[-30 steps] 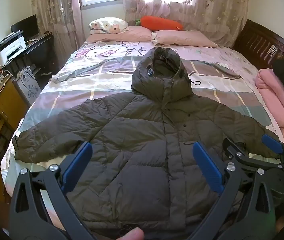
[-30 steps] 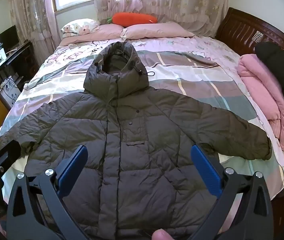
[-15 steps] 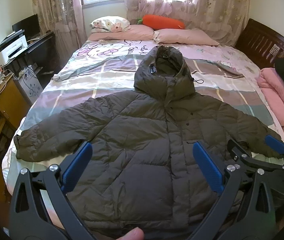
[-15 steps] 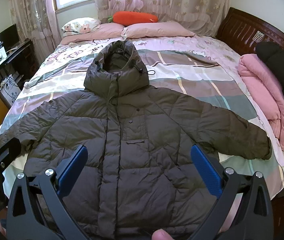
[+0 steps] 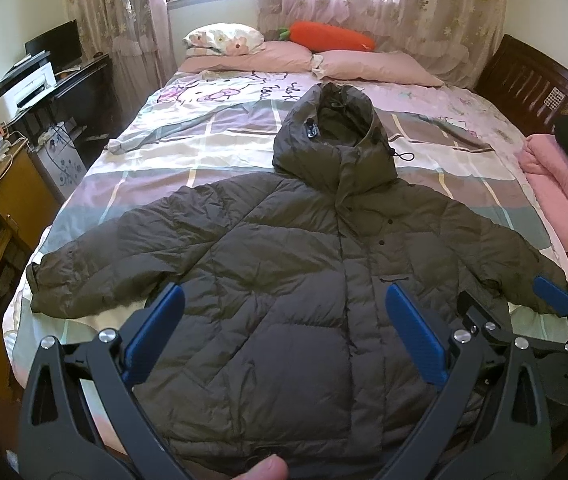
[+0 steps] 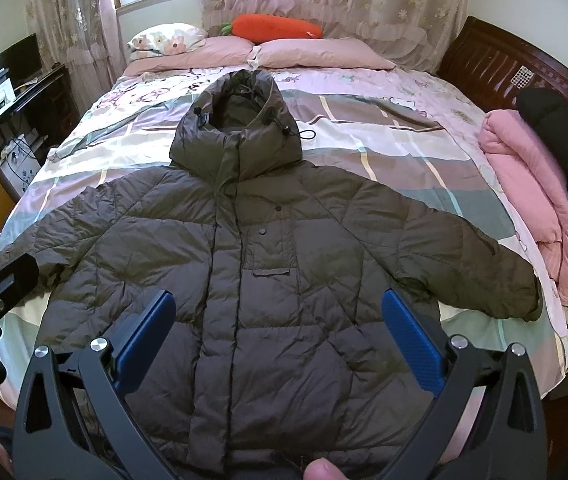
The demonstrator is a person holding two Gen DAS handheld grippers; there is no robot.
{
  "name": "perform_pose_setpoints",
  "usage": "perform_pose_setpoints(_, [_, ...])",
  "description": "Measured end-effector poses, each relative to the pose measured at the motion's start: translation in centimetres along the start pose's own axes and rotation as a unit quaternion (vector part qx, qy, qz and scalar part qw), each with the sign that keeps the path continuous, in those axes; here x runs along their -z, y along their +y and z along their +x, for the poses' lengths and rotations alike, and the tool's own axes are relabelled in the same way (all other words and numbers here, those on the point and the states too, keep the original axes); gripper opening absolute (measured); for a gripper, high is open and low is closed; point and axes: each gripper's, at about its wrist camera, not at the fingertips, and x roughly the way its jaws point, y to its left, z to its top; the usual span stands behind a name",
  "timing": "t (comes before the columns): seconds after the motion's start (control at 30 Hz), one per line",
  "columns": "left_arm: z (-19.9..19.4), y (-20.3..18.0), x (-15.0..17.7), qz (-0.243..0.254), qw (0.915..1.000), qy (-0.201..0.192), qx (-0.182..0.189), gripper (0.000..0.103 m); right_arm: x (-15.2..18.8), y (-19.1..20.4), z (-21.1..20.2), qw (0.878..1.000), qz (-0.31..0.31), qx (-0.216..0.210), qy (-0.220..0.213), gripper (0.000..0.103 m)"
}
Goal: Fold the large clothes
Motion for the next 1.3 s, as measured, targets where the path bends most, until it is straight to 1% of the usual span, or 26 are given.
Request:
perform_pose_setpoints(0.63, [0.06, 0.24, 0.18, -0.001, 1.0, 0.003, 0.003, 0.101, 0.16, 0.24, 0.23, 1.0, -0.001, 0.0, 0.002, 0.102])
perform_pose_setpoints(0.87, [0.07, 0.22, 0.13, -0.001, 1.0, 0.003, 0.002, 0.101, 0.69, 0.72, 0.44, 1.0, -0.004, -0.001, 0.007, 0.102])
perform_pose_setpoints(1.17, [0.07, 0.23, 0.12, 0.0, 1.0, 0.003, 0.0, 0.101, 0.63, 0.65, 0.43, 1.0, -0.004, 0.0, 0.008, 0.102])
perform_pose_setpoints(1.3, [0.33, 0.05, 0.6, 0.001, 1.0, 0.006, 0.0, 0.101, 0.53, 0.26, 0.49, 1.0, 0.0, 0.0, 0.011, 0.102])
